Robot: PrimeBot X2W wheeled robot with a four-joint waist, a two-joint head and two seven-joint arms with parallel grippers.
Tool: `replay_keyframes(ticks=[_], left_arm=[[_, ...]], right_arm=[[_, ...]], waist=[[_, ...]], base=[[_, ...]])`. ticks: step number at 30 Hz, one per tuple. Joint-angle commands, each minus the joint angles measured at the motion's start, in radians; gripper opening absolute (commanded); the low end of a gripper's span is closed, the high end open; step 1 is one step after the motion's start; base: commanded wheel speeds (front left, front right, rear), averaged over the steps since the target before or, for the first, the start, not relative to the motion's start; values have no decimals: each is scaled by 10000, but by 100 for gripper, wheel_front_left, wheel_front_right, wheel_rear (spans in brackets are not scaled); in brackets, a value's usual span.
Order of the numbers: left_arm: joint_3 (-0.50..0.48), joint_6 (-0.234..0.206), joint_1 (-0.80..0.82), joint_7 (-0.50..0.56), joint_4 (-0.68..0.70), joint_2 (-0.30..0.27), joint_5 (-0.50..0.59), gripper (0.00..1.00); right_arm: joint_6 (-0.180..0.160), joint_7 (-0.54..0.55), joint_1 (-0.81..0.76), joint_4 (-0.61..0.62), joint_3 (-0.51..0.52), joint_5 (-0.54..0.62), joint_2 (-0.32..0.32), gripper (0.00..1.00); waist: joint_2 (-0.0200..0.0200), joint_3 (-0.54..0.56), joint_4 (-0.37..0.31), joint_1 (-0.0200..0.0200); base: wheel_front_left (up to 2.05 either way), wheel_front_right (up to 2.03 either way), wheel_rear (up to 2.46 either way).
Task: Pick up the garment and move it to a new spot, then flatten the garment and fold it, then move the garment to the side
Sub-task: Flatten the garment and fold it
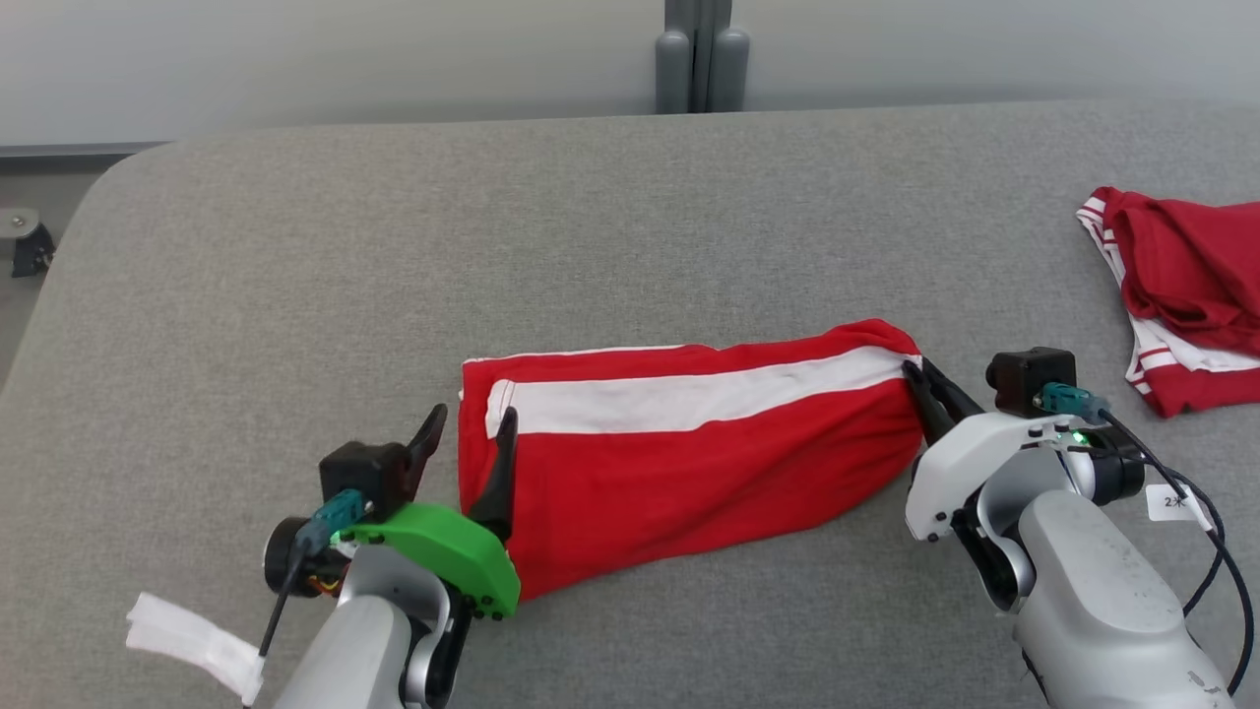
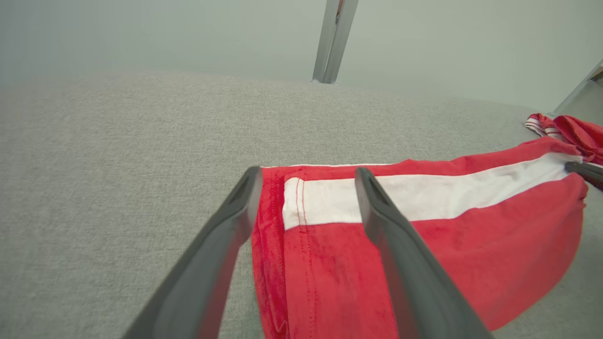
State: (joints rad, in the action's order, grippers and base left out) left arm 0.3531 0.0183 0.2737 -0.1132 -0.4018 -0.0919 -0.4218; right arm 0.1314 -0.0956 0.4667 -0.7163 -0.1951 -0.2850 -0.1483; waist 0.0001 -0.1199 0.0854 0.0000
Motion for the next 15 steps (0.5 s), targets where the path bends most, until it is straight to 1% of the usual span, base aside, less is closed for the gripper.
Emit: replay_keyframes(ticks=[1, 4, 7, 15], left_arm=[[16, 106, 315, 206, -263, 31, -129, 100], [65, 262, 848, 817, -1114, 104, -457, 100], [15, 328, 1269, 1162, -1802, 117, -610, 100], [-201, 567, 1980, 1241, -3009, 173, -1133, 100]], right_arm=[[-17, -38, -110, 91, -65, -39, -64, 0], [-17, -29, -70, 233, -253, -77, -34, 0], [-17, -5, 19, 316, -375, -105, 18, 0], [-17, -126, 129, 329, -567, -211, 38, 0]], waist=[[-1, -170, -197, 0], [-1, -324, -415, 0], [-1, -464, -584, 0], [-1, -667, -802, 0]], base=[[0, 0, 0], [0, 0, 0], [0, 0, 0], [0, 0, 0]])
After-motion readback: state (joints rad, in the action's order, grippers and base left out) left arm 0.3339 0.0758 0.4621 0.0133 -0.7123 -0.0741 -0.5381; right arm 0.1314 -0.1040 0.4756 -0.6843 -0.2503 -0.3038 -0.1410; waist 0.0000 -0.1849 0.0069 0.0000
